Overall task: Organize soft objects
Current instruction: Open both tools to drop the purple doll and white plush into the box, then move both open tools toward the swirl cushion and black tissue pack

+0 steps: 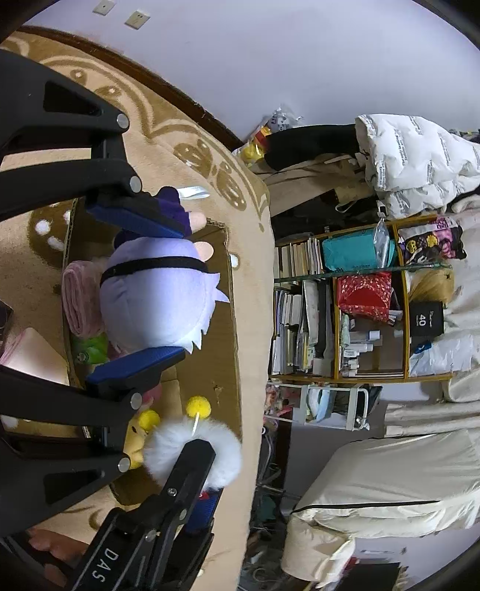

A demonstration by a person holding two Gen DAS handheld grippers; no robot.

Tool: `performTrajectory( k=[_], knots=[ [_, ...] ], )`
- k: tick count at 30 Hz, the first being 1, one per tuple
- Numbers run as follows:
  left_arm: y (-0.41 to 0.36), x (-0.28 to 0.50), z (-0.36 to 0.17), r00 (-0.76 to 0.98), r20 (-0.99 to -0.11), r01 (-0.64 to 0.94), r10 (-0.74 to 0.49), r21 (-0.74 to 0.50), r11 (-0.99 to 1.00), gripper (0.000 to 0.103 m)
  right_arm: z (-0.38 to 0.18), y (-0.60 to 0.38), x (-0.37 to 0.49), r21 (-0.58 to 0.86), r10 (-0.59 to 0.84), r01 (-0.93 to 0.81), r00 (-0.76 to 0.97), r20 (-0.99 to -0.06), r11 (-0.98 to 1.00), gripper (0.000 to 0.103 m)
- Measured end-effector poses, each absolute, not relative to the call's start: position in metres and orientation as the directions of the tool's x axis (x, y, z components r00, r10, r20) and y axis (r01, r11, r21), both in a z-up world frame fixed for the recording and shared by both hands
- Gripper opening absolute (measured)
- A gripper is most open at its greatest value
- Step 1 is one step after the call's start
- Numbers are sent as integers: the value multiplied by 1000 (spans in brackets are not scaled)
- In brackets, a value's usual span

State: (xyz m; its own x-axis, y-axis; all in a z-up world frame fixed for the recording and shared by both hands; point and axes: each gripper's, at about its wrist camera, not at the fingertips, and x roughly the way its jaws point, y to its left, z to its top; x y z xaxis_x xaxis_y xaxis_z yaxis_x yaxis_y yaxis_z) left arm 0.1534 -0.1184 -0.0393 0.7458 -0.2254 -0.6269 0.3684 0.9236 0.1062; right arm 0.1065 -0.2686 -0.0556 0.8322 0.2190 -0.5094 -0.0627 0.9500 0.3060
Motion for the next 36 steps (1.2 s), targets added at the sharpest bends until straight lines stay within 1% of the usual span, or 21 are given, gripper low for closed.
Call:
performTrajectory(
  k=[7,12,13,15,20,21,23,24,25,29,30,31,32,36],
  knots=[
    [-120,152,-40,743,-628,376,-233,105,921,59,-64,-268,109,318,231,-62,817,-528,946,45],
    [-120,153,-38,728,-631,391,-267,62,918,60,-67,-266,109,314,234,-65,808,-540,947,46],
    [-120,153,-38,729,-630,390,-267,62,919,60,-67,-267,108,314,234,-64,808,-540,947,48],
    [-121,154,-37,732,-628,391,-265,68,918,63,-68,-267,108,316,234,-62,805,-545,947,48],
    [-120,156,-36,728,-637,385,-252,76,920,63,-69,-272,106,335,236,-47,801,-550,941,48],
    [-119,155,-35,732,-636,380,-244,83,921,64,-68,-272,106,338,236,-45,801,-550,940,48],
    [-118,155,-33,739,-633,369,-231,93,925,71,-67,-274,104,342,235,-42,802,-549,939,49],
    [-117,154,-32,740,-632,366,-229,93,926,76,-67,-274,103,343,236,-42,803,-548,938,49],
    [-116,154,-31,740,-633,362,-225,93,928,80,-66,-274,101,345,235,-40,804,-546,938,51],
    [-110,151,-27,735,-641,350,-220,82,933,83,-61,-276,93,358,235,-33,810,-537,933,62],
    [-108,151,-26,734,-644,345,-216,79,935,85,-60,-276,91,362,236,-32,811,-536,932,64],
    [-106,150,-25,733,-647,338,-212,76,938,89,-59,-276,89,368,241,-34,810,-534,929,69],
    [-104,148,-23,736,-644,331,-209,73,941,90,-59,-276,87,373,246,-36,809,-534,927,75],
    [-91,136,-14,743,-640,306,-195,66,950,96,-56,-276,81,388,263,-41,798,-542,921,83]
  ],
)
